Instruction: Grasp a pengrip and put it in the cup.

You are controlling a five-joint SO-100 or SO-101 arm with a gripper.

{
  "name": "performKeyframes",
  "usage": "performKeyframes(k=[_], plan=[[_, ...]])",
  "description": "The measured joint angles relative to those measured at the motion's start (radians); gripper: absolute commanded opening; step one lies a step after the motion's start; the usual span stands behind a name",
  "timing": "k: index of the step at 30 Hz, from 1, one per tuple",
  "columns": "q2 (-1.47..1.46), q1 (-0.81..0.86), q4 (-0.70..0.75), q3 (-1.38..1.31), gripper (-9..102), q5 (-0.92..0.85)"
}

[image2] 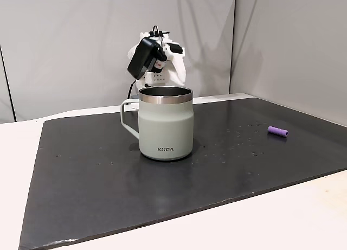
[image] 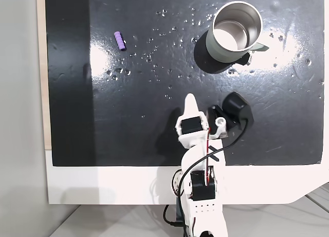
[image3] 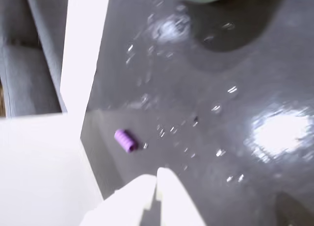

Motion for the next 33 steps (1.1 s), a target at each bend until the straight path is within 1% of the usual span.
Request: performKeyframes(k=[6, 10, 16, 26, 32, 33], plan=[[-0.385, -0.078, 0.055, -0.399, 0, -0.109], [-0.575, -0.115, 0.084, -0.618, 0, -0.215], [-0.798, -0.164, 0.118, -0.828, 0, -0.402], [-1.186, -0.190, 0.140, -1.164, 1, -0.676], [-1.440, -0.221, 0.184, -1.407, 4, -0.813], [-1.474, -0.236, 0.187, -1.443, 6, -0.828]])
